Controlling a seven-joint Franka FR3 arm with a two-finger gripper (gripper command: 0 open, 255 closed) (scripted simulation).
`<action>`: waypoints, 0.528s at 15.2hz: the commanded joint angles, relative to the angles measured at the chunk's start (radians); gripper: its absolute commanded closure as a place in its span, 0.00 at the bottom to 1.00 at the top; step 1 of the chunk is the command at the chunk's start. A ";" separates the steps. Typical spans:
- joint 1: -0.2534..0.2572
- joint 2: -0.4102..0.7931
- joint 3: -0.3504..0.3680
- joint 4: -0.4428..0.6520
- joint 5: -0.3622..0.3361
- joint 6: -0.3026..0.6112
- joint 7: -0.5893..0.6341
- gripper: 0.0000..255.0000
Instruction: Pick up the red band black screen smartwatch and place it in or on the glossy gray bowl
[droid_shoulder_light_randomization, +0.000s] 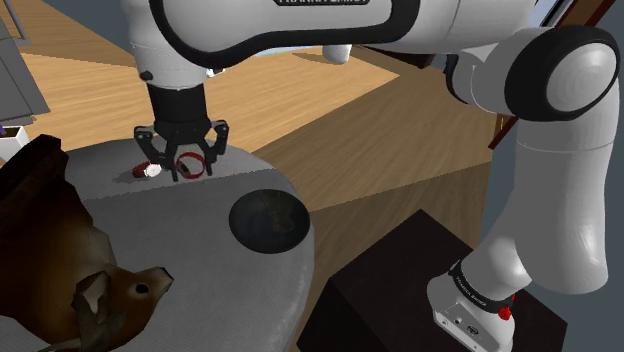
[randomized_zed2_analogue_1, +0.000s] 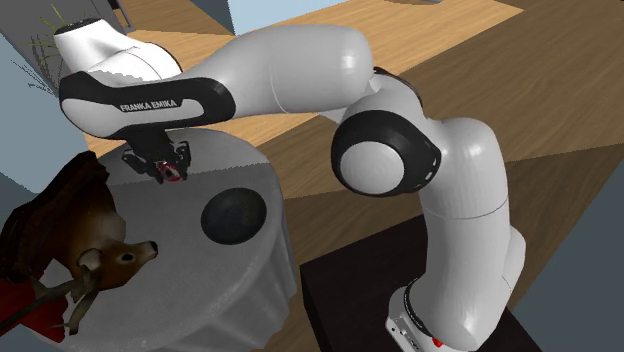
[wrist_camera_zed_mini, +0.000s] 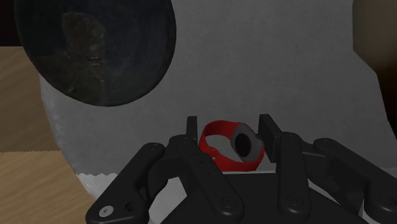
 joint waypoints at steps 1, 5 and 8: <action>-0.023 -0.054 0.009 -0.072 0.019 0.019 -0.004 1.00; -0.108 -0.252 0.036 -0.355 0.100 0.118 -0.038 1.00; -0.153 -0.393 0.046 -0.530 0.169 0.170 -0.080 1.00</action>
